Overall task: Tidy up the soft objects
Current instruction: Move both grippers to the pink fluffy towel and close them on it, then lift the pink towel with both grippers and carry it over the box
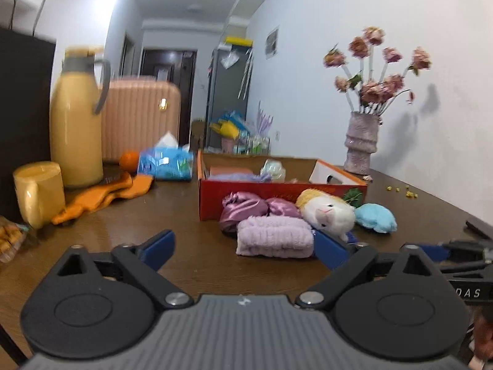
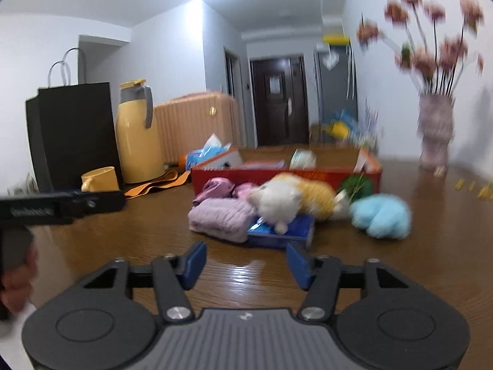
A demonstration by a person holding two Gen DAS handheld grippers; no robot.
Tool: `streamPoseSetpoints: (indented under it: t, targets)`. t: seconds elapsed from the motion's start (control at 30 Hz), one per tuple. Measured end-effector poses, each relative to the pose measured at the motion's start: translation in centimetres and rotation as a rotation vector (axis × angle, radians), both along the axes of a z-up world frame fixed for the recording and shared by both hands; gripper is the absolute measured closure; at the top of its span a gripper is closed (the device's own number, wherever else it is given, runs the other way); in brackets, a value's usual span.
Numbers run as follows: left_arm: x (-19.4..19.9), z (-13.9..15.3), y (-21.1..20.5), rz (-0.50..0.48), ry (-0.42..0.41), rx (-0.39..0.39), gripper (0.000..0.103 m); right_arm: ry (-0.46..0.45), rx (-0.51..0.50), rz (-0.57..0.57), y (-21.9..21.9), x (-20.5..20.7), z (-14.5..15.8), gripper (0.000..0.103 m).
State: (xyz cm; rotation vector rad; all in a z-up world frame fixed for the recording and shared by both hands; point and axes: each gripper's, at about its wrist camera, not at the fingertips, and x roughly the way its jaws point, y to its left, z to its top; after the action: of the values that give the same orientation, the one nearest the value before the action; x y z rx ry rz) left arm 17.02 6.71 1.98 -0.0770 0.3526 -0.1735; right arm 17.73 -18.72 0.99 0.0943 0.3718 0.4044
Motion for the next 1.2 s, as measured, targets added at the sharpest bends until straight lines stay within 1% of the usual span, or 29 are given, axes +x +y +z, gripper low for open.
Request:
streamPoseSetpoints:
  t: [0.03,0.07,0.13,0.17,0.2,0.27,0.3,0.33,0.4,0.43,0.47,0.5,0.53,0.57,0.6,0.63,0.67,0.7,0.8,0.9,1.0,1.07,1.13,1.2]
  targets:
    - [1.2,-0.1,0.1,0.004,0.033,-0.010,0.024,0.038,0.024,0.002,0.2,1.2,0.1,0.055]
    - [2.6,-0.3,0.2,0.001,0.064,-0.025,0.028,0.066,0.042,0.003,0.4,2.2,0.1,0.056]
    - [5.4,-0.6,0.5,-0.006,0.130,-0.061,0.030,0.119,0.076,0.008,0.9,4.3,0.2,0.059]
    - [6.9,-0.7,0.6,-0.010,0.170,-0.069,0.032,0.130,0.083,0.018,1.3,5.3,0.2,0.060]
    - [7.9,-0.8,0.6,-0.018,0.182,-0.082,0.032,0.133,0.084,0.022,1.8,6.1,0.2,0.060]
    - [9.6,-0.9,0.9,-0.054,0.166,-0.120,0.032,0.132,0.070,0.021,2.9,7.5,0.2,0.061]
    - [10.7,-1.2,0.9,-0.060,0.178,-0.129,0.032,0.136,0.069,0.014,3.3,8.2,0.3,0.062]
    - [11.6,-1.5,0.9,-0.065,0.196,-0.137,0.032,0.148,0.072,0.003,3.7,8.9,0.3,0.064]
    - [13.6,-2.5,1.2,-0.075,0.265,-0.171,0.036,0.169,0.094,-0.017,4.1,10.1,0.2,0.064]
    - [14.3,-3.0,1.4,-0.092,0.292,-0.199,0.042,0.185,0.105,-0.026,4.3,10.7,0.0,0.064]
    - [14.9,-3.5,1.6,-0.101,0.322,-0.225,0.055,0.195,0.111,-0.029,4.5,11.1,-0.2,0.065]
    - [15.3,-4.0,1.8,-0.115,0.347,-0.252,0.060,0.203,0.114,-0.033,4.7,11.5,-0.3,0.065]
    - [15.4,-4.2,2.1,-0.138,0.356,-0.284,0.069,0.205,0.118,-0.037,4.8,11.9,-0.5,0.065]
    - [15.4,-4.3,2.3,-0.147,0.360,-0.308,0.071,0.200,0.119,-0.035,5.0,12.0,-0.6,0.065]
    - [15.1,-4.3,2.4,-0.147,0.359,-0.309,0.072,0.196,0.124,-0.034,5.1,12.2,-0.7,0.065]
    - [14.8,-4.3,2.4,-0.152,0.350,-0.302,0.075,0.198,0.131,-0.034,5.2,12.3,-0.8,0.065]
    - [14.3,-4.2,2.5,-0.150,0.349,-0.300,0.076,0.202,0.136,-0.034,5.2,12.4,-0.8,0.066]
    - [13.8,-4.2,2.6,-0.147,0.351,-0.304,0.077,0.208,0.136,-0.033,5.3,12.4,-0.8,0.072]
    - [11.1,-4.2,3.2,-0.131,0.375,-0.345,0.080,0.211,0.121,-0.001,5.4,11.6,-0.5,0.079]
    - [8.2,-3.8,3.0,-0.135,0.393,-0.376,0.081,0.210,0.099,0.028,4.8,9.6,-0.3,0.088]
    - [5.8,-3.3,2.0,-0.176,0.420,-0.394,0.081,0.229,0.095,0.045,3.2,6.9,-0.2,0.089]
    - [4.7,-3.2,1.1,-0.199,0.440,-0.390,0.081,0.238,0.082,0.044,2.2,5.1,0.1,0.089]
    - [3.8,-3.2,0.3,-0.224,0.450,-0.402,0.081,0.243,0.070,0.038,1.1,3.4,0.3,0.089]
    - [3.4,-3.3,-0.3,-0.240,0.461,-0.418,0.080,0.247,0.081,0.030,-0.1,2.1,0.5,0.089]
